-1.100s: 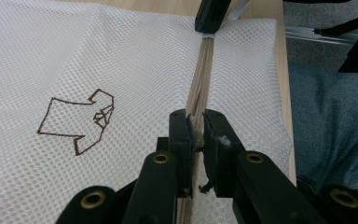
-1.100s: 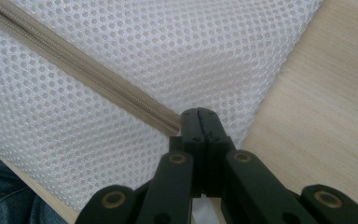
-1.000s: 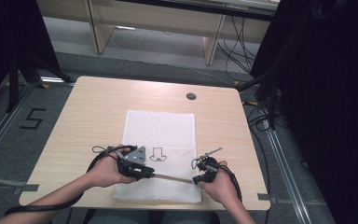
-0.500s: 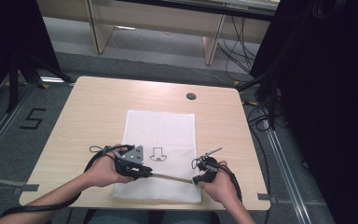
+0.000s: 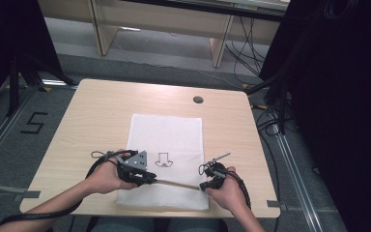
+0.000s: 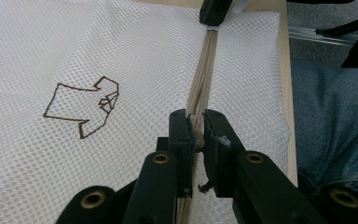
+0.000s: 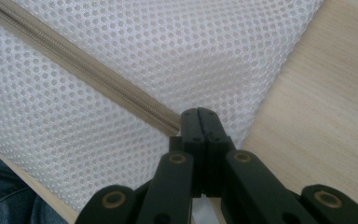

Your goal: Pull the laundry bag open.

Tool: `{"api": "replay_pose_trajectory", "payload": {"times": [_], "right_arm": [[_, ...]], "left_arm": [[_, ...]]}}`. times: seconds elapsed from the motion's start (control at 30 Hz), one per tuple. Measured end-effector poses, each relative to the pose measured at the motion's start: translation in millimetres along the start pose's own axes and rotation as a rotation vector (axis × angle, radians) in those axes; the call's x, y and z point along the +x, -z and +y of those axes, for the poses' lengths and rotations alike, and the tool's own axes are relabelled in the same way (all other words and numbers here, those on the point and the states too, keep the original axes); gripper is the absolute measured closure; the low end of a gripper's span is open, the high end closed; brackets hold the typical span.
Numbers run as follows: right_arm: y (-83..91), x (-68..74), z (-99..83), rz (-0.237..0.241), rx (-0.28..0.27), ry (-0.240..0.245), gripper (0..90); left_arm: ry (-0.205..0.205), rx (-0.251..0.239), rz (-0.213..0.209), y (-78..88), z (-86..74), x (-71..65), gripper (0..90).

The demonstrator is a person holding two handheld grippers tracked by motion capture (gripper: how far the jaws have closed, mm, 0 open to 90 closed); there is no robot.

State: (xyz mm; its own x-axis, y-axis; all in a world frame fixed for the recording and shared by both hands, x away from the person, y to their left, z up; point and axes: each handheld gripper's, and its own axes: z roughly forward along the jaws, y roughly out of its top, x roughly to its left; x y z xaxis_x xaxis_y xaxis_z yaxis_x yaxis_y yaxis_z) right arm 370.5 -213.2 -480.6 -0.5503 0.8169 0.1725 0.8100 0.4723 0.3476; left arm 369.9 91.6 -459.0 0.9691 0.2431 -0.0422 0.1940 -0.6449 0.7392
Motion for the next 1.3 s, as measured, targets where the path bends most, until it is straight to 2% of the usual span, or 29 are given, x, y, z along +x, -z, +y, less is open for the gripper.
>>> {"api": "replay_pose_trajectory", "payload": {"times": [0.2,0.27,0.3,0.8,1.2,1.3], "right_arm": [[0.0,0.2,0.0,-0.002,0.000,0.000,90.0],[0.0,2.0,-0.4,0.004,0.004,-0.022,90.0],[0.2,0.1,-0.2,0.000,0.000,0.002,90.0],[-0.1,0.6,-0.2,-0.004,-0.002,0.002,90.0],[-0.1,0.4,-0.2,-0.003,-0.001,0.001,90.0],[0.1,0.0,-0.5,0.001,-0.002,0.003,90.0]], "left_arm": [[-0.005,-0.004,0.000,0.8,-0.5,0.6,81.8],[-0.006,-0.003,-0.004,0.9,-0.7,0.9,81.8],[-0.004,-0.005,-0.001,0.7,-0.8,0.8,81.8],[-0.007,-0.007,-0.005,1.8,-2.3,0.9,81.8],[0.014,-0.014,-0.002,6.5,-9.0,1.4,81.8],[0.014,-0.013,-0.017,5.8,-10.5,2.2,81.8]]}}
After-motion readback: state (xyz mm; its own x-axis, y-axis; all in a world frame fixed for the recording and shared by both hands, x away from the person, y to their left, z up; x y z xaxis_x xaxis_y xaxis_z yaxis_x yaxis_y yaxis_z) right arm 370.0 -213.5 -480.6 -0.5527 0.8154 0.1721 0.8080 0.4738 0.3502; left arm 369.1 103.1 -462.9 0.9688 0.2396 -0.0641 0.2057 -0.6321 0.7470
